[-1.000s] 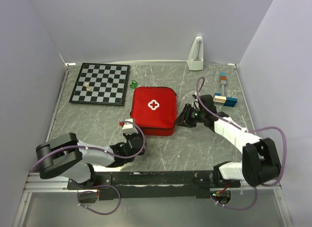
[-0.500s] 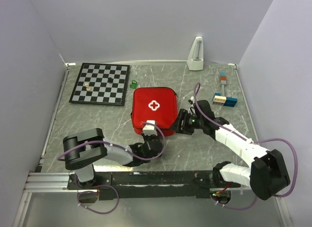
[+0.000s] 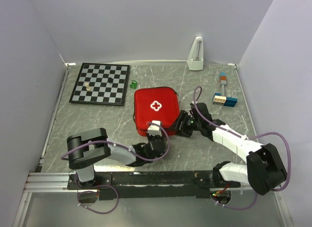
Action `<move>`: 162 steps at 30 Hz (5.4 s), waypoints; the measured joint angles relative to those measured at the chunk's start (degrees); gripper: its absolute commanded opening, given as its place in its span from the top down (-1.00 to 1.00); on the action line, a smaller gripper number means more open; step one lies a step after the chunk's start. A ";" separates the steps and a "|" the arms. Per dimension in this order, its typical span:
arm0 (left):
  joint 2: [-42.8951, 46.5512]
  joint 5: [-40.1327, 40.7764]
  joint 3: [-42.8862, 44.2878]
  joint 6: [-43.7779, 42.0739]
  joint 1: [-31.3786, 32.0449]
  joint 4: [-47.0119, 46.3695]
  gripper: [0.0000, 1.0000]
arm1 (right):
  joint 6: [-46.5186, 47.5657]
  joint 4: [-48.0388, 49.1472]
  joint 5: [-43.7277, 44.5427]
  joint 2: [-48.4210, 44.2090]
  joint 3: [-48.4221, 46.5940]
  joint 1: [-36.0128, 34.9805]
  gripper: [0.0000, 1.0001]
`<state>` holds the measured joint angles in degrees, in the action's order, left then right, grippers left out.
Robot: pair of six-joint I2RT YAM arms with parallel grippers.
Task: Organize the medicine kit
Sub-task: Zip the medicine box at the center of the board.
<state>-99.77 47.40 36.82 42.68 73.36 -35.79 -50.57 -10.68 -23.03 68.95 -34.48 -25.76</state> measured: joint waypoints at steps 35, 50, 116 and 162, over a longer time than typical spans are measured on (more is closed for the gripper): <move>1.11 -2.62 -3.80 -0.24 0.39 -6.75 0.99 | -3.87 -2.40 -1.31 4.48 -5.01 6.58 1.00; 2.40 -5.95 -6.25 0.24 0.94 -10.27 0.99 | 4.68 -12.68 -2.86 0.85 -6.25 21.46 1.00; 8.13 -5.55 -10.78 0.00 3.58 -12.48 0.99 | -6.99 -1.66 -10.23 2.08 0.66 11.89 1.00; 17.88 -0.42 -13.33 24.61 -15.63 5.46 0.99 | 8.48 -9.07 -12.22 -2.40 0.72 16.50 1.00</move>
<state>-81.89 46.98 23.49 67.29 57.74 -30.33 -42.09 -19.75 -35.24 66.54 -33.76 -9.26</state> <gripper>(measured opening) 0.029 0.170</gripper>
